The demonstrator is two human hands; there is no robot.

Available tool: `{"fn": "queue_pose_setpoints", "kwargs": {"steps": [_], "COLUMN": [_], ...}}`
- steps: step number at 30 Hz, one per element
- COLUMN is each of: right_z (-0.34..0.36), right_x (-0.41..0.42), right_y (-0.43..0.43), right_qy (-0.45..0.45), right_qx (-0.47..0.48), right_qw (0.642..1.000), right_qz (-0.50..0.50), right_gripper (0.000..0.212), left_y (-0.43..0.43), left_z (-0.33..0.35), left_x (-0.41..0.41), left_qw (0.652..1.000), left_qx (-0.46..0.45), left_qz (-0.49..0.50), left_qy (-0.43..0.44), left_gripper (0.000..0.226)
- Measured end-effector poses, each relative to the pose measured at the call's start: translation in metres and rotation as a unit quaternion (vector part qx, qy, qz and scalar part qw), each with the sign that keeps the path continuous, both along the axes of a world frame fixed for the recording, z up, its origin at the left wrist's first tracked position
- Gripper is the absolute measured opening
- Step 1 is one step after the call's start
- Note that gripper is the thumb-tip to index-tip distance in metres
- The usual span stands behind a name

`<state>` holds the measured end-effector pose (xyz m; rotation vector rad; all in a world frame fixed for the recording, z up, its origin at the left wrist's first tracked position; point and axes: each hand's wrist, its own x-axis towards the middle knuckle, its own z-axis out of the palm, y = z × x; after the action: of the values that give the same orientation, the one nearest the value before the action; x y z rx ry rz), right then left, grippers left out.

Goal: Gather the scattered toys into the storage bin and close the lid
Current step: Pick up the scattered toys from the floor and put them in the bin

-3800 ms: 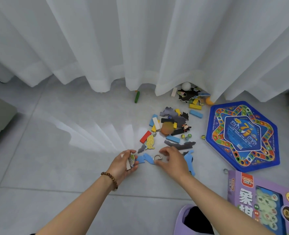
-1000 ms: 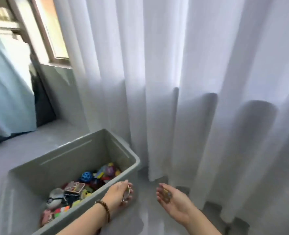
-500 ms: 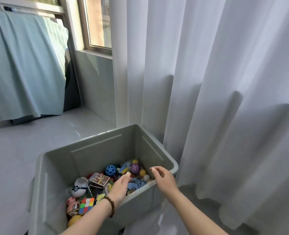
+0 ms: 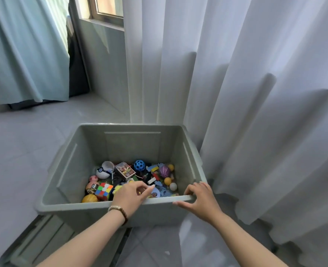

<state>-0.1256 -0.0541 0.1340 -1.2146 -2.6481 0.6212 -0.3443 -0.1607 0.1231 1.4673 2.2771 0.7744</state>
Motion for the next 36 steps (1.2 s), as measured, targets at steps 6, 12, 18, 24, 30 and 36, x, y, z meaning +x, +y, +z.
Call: {"fn": "queue_pose_setpoints", "kwargs": {"steps": [6, 12, 18, 24, 30, 36], "right_z": [-0.009, -0.012, 0.006, -0.009, -0.023, -0.034], "right_x": [0.014, 0.019, 0.086, 0.183, 0.199, 0.208], "right_y": [-0.008, -0.013, -0.022, -0.05, -0.066, -0.076], "right_qy": [0.137, 0.266, 0.251, 0.232, 0.278, 0.311], "right_qx": [-0.12, -0.38, -0.307, -0.307, -0.33, -0.377], "right_qw": [0.947, 0.782, 0.816, 0.808, 0.787, 0.749], "right_qz": [-0.266, -0.417, -0.42, -0.446, -0.442, -0.446], "right_gripper": [0.069, 0.018, 0.011, 0.025, 0.028, 0.037], "left_y": [-0.013, -0.013, -0.011, -0.001, -0.005, -0.013], "left_z": [-0.002, -0.007, -0.014, -0.028, -0.027, -0.016], "left_x": [-0.004, 0.019, 0.064, 0.147, 0.164, 0.17], "left_qw": [0.992, 0.967, 0.937, 0.92, 0.919, 0.934], "left_qx": [-0.059, -0.024, 0.059, 0.052, 0.031, -0.049], "left_qz": [-0.082, -0.154, -0.201, -0.306, -0.302, -0.298], "left_qy": [0.07, 0.203, 0.28, 0.238, 0.25, 0.188], "left_gripper": [0.072, 0.122, 0.079, 0.086, 0.086, 0.08]}}
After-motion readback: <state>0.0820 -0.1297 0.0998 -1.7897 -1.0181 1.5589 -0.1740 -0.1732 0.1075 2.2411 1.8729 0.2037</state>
